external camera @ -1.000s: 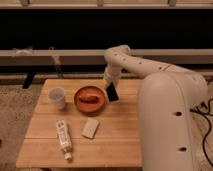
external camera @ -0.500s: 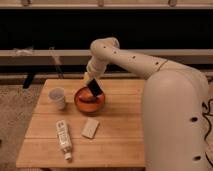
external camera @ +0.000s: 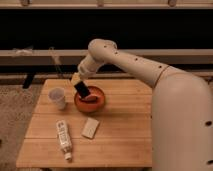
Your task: Place the eraser in the ceramic cup
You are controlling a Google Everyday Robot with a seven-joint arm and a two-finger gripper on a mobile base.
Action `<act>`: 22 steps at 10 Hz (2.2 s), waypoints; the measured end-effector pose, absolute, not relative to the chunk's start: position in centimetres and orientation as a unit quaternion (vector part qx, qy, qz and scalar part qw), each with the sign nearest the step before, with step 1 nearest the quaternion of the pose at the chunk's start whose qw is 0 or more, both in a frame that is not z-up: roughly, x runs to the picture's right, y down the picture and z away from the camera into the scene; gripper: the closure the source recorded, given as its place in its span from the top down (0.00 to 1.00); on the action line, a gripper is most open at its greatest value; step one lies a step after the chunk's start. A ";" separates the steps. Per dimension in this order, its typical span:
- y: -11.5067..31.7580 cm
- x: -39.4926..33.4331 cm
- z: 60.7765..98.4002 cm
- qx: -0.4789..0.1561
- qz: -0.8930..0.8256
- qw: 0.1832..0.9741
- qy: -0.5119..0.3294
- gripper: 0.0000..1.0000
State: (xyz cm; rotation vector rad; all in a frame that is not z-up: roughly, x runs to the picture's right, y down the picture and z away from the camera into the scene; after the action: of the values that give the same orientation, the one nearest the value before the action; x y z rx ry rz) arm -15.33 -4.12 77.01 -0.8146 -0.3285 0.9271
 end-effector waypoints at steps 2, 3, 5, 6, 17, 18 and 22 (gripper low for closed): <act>-4.0 -15.5 77.1 -0.381 0.432 0.803 -0.153 0.00; -4.0 -15.4 77.1 -0.381 0.433 0.803 -0.153 0.00; -4.0 -15.5 77.1 -0.381 0.432 0.803 -0.153 0.00; -4.1 -15.5 77.3 -0.382 0.431 0.803 -0.156 0.00; -8.4 -26.5 78.5 -0.392 0.362 0.792 -0.297 0.00; -7.8 -27.7 78.2 -0.396 0.352 0.792 -0.303 0.00; -7.1 -30.6 77.8 -0.406 0.326 0.791 -0.321 0.10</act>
State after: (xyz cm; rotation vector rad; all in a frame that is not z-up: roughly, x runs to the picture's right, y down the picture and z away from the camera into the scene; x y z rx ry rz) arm -30.60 -7.08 77.77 -0.8727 -0.6915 0.7009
